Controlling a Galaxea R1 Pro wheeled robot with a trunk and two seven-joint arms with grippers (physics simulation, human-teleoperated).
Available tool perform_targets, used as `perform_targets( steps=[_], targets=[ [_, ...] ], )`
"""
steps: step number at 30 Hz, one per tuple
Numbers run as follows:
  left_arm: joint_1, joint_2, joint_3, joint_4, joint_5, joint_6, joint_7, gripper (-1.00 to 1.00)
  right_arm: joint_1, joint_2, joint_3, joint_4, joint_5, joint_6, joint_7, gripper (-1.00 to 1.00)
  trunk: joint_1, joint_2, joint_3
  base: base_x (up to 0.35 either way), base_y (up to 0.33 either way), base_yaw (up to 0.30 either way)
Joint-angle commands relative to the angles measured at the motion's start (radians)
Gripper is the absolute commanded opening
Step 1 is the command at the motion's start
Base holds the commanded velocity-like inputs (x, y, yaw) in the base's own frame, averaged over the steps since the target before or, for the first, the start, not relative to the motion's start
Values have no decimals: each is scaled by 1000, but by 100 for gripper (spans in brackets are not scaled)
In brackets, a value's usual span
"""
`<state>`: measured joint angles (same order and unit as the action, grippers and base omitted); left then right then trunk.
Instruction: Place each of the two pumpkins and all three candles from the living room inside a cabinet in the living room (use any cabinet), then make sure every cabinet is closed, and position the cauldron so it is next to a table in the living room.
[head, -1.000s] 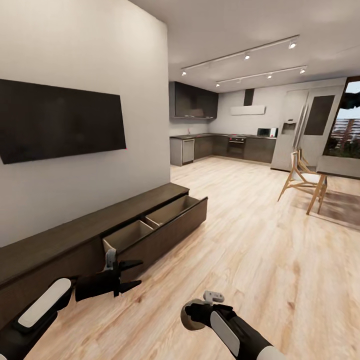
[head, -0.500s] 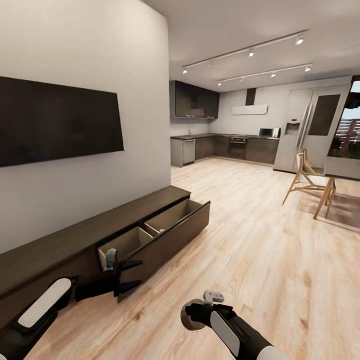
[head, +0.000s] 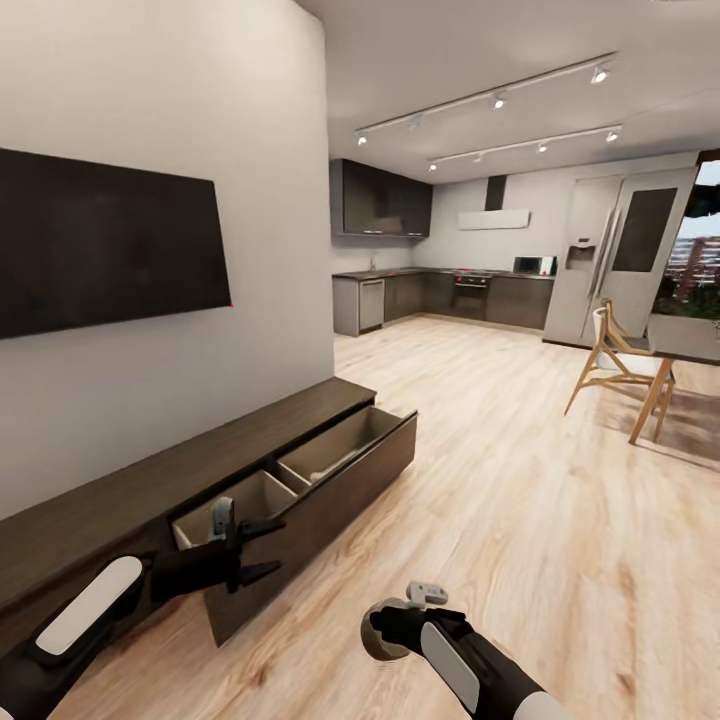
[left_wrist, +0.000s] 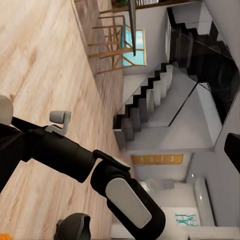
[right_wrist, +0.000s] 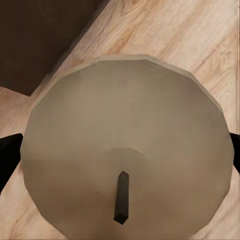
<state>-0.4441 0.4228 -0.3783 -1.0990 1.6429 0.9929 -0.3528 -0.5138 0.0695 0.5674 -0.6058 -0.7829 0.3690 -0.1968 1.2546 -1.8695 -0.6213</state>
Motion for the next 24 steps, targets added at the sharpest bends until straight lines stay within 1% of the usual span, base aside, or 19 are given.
perform_targets(
  steps=[1,6,17,24],
  targets=[
    [-1,1,-2,0,-5,0,-9,100,-1,-1,5,-2,-11,1,-9,-100,0,-1,-1,305,0,-240],
    [-1,2,-2,1,-5,0,-9,100,-1,-1,5,-2,-12,1,-9,-100,0,-1,1,304,-34,-264],
    [-1,2,-4,0,-2,0,-9,100,-1,-1,5,-1,-15,2,-10,-100,0,-1,6,280,-128,-275],
    [-1,2,-4,1,-2,0,-9,100,-2,-1,5,0,-16,1,-10,-100,0,-1,9,41,-23,-276]
  ],
)
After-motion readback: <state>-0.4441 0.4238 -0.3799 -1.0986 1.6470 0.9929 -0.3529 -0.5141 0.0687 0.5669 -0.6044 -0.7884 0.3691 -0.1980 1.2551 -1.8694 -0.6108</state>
